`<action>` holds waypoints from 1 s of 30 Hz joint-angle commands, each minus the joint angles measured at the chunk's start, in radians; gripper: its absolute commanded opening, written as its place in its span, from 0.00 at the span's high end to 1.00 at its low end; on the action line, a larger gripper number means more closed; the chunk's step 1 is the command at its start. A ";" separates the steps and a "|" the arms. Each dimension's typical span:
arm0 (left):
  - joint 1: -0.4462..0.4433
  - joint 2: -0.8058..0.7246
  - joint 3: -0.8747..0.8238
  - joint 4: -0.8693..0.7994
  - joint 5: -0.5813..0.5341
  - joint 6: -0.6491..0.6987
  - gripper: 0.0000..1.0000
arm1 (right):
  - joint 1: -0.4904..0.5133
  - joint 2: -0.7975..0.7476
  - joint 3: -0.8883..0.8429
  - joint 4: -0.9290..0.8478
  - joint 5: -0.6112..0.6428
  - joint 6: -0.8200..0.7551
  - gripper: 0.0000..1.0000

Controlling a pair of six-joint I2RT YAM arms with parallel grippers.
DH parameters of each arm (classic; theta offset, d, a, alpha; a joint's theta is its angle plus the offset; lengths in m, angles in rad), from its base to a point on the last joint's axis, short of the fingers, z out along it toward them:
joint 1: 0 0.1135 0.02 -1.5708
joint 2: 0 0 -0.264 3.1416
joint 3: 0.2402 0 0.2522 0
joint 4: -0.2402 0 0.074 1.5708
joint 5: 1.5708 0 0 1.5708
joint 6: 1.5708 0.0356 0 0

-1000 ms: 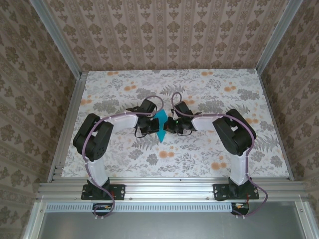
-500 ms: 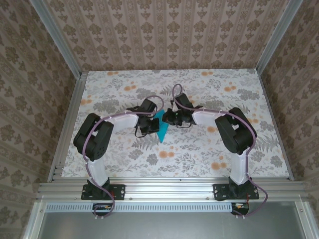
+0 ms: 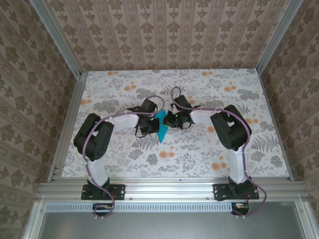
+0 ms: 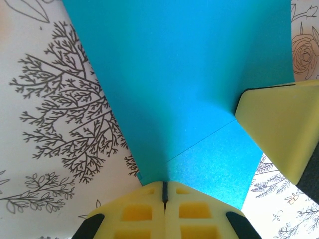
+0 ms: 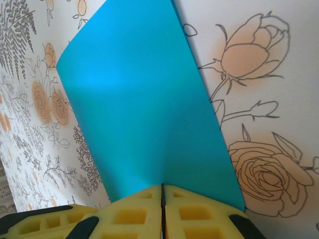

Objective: Fold a paper plane with a square sheet of paper (pick it up from the middle)
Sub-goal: Third fold the triangle at the center of the table.

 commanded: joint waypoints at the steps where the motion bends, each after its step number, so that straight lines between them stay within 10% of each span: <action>1: -0.002 0.076 -0.042 -0.133 -0.089 0.040 1.00 | -0.030 0.031 0.014 -0.068 0.070 0.017 0.90; 30: -0.017 0.062 -0.006 -0.126 -0.065 0.038 1.00 | 0.008 -0.001 0.005 -0.130 -0.014 -0.051 0.91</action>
